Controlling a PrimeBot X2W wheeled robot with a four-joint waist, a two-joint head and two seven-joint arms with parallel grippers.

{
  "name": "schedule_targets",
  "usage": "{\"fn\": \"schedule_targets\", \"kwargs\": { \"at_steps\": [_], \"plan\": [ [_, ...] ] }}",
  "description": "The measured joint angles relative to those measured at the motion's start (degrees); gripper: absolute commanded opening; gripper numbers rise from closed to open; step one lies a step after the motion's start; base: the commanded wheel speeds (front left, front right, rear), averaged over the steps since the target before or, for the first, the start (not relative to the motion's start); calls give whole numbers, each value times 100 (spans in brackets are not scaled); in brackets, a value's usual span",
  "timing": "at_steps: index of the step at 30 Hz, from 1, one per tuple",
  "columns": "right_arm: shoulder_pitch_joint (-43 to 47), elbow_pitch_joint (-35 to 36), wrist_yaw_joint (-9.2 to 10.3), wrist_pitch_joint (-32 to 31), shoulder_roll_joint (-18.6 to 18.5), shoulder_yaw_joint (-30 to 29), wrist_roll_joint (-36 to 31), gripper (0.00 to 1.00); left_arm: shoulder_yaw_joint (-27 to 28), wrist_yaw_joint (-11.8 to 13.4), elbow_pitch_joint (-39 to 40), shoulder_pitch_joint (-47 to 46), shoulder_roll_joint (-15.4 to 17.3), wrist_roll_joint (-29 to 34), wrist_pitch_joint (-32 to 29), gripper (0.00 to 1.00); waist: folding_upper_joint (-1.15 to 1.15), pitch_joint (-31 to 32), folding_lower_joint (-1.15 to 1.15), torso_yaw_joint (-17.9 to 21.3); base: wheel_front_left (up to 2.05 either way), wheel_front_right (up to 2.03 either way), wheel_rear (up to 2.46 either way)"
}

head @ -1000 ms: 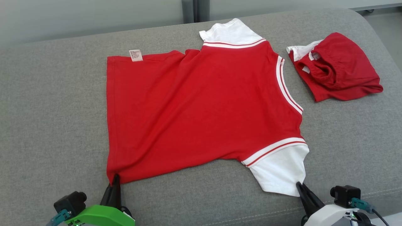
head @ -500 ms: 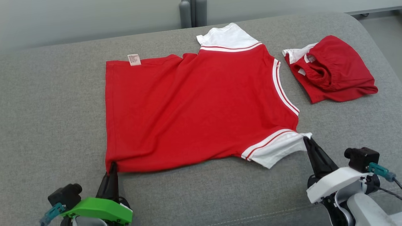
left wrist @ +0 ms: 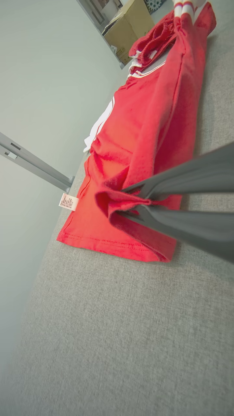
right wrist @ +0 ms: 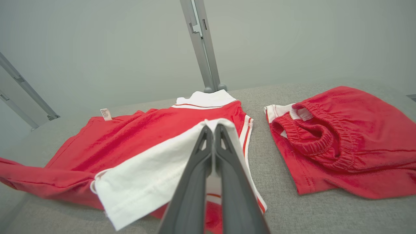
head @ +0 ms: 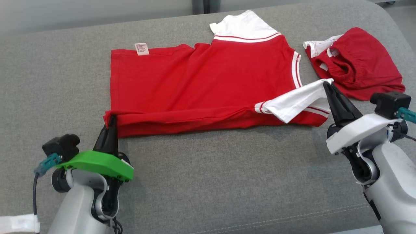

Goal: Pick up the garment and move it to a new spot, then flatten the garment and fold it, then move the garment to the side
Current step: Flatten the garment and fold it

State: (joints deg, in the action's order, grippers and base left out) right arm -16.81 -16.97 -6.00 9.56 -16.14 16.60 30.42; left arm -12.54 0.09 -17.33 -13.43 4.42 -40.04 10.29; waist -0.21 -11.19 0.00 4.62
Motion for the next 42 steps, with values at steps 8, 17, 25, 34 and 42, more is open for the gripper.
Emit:
{"fn": "schedule_targets", "kwargs": {
  "at_steps": [8,17,25,34,42],
  "plan": [
    [-987,-642,-2,-602,19,60,55,0,-144,337,-653,-1010,-36,186,-630,0,0,-443,0,-62,0,0,0],
    [-1719,-1292,1,-867,178,194,4,44,-155,452,-1167,-1676,-140,201,-828,100,0,-908,0,-146,0,0,0],
    [-2053,-1628,7,-611,225,7,-4,100,48,487,-1194,-1861,-145,259,-459,100,0,-980,0,-258,0,0,0],
    [-2065,-1696,2,3,209,-253,132,100,132,177,-1160,-1571,-157,26,-151,100,0,-777,0,-298,0,0,0],
    [-1272,-1689,-14,330,416,-321,341,100,168,-65,-1200,-661,-180,-434,-116,100,0,-499,0,-275,0,0,0]
  ]
}}
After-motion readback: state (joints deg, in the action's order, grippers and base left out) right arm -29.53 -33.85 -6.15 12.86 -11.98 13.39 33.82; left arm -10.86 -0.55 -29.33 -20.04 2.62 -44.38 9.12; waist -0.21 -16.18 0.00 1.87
